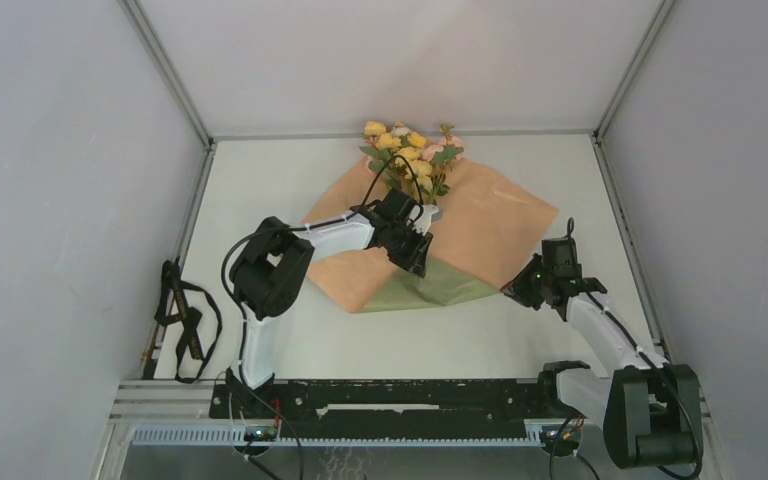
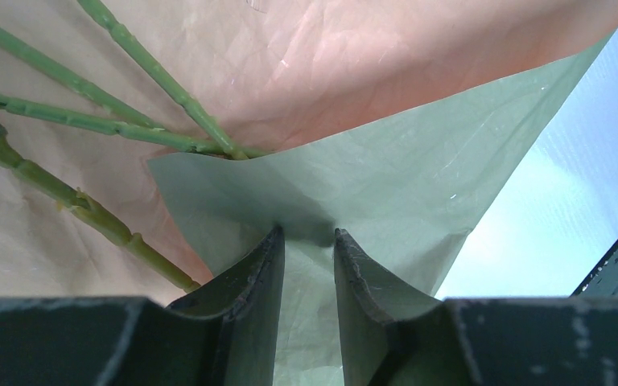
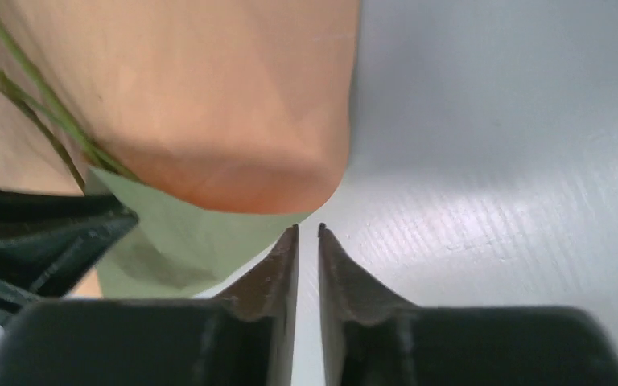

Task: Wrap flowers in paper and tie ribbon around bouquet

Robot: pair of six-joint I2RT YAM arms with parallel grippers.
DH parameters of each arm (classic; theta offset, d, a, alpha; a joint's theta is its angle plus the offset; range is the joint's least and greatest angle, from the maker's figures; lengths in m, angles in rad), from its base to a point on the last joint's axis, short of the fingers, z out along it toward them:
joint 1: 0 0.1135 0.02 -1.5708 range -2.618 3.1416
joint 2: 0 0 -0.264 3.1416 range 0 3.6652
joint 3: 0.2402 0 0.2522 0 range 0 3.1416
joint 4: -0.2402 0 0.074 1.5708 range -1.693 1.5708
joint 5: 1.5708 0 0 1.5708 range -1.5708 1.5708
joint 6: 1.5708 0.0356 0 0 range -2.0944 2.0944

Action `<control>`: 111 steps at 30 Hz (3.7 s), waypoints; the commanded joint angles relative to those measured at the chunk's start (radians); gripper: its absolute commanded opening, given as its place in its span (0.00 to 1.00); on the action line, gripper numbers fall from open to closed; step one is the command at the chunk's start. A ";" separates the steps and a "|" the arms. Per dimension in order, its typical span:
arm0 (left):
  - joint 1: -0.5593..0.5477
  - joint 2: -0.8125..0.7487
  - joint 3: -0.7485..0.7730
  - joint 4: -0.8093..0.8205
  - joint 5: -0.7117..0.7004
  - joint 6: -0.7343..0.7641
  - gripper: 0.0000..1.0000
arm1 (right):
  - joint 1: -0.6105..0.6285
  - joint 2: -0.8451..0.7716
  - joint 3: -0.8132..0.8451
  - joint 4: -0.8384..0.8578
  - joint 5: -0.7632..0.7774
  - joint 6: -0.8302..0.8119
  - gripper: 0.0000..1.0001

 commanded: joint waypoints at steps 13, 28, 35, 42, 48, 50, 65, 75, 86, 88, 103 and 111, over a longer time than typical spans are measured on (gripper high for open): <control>0.007 -0.013 -0.042 -0.032 -0.052 0.014 0.35 | 0.235 0.022 -0.124 0.213 0.031 0.344 0.54; 0.007 -0.016 -0.043 -0.029 -0.048 0.015 0.35 | 0.306 0.162 -0.123 0.265 0.099 0.362 0.38; 0.007 -0.015 -0.041 -0.028 -0.049 0.017 0.35 | 0.312 0.142 -0.119 0.238 0.166 0.332 0.14; 0.007 -0.005 -0.035 -0.028 -0.062 0.023 0.35 | 0.375 0.113 -0.039 0.160 0.291 0.246 0.00; 0.020 0.019 -0.031 -0.029 -0.064 0.017 0.35 | 0.524 0.096 0.110 0.005 0.532 0.125 0.00; 0.022 0.023 -0.032 -0.027 -0.066 0.016 0.35 | 0.571 0.103 0.158 -0.041 0.606 0.085 0.00; 0.044 0.071 -0.029 -0.026 -0.064 0.014 0.35 | 1.005 0.338 0.434 0.000 0.923 -0.396 0.00; 0.077 0.082 -0.032 -0.012 -0.024 0.001 0.35 | 1.139 0.441 0.441 0.153 0.883 -0.592 0.00; 0.170 -0.041 0.005 -0.051 0.136 0.040 0.48 | 1.147 0.651 0.438 0.240 0.784 -0.623 0.00; 0.202 -0.062 0.028 -0.089 0.162 0.062 0.52 | 1.147 0.669 0.438 0.247 0.773 -0.623 0.00; 0.589 -0.345 -0.099 0.009 0.252 -0.197 0.71 | 1.144 0.698 0.438 0.263 0.753 -0.626 0.00; 0.426 -0.357 -0.232 0.174 0.411 -0.300 1.00 | 1.144 0.703 0.444 0.253 0.761 -0.628 0.00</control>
